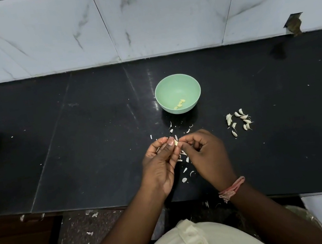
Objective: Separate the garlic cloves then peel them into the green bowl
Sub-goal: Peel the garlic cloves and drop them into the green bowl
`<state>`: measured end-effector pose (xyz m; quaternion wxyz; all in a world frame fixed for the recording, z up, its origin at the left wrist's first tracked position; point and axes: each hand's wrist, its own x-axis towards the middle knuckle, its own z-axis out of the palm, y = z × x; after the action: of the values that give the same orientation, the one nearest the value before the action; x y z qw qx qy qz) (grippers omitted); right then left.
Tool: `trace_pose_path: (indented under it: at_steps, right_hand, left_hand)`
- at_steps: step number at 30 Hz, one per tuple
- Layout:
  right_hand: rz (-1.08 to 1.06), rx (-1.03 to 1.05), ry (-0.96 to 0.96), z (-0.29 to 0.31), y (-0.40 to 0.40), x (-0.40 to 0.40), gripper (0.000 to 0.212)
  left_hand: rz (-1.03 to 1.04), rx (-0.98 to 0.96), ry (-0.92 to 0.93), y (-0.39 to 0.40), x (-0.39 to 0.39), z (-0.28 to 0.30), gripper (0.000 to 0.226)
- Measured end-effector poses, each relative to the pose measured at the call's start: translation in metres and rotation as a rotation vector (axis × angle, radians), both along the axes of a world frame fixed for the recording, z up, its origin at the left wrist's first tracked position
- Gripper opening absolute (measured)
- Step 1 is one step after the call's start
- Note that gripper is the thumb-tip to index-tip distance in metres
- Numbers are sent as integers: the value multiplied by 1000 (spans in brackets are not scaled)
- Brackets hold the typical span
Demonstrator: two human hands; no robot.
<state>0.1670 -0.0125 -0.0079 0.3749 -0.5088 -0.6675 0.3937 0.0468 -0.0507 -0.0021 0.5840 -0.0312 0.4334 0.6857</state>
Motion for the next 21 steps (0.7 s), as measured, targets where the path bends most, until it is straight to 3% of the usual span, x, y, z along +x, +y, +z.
trace_pose_path:
  at_steps: [5, 9, 13, 21]
  right_hand:
    - [25, -55, -2, 0, 3, -1, 7]
    - [63, -229, 135, 6, 5, 0, 8]
    - [67, -249, 111, 7, 7, -1, 8]
    - [81, -237, 133, 10, 5, -1, 12]
  left_hand:
    - [-10, 59, 135, 0, -1, -1, 26]
    - [-57, 119, 251, -1, -4, 1, 27]
    - [-63, 169, 317, -2, -4, 3, 27]
    - [-48, 173, 197, -1, 0, 3, 25]
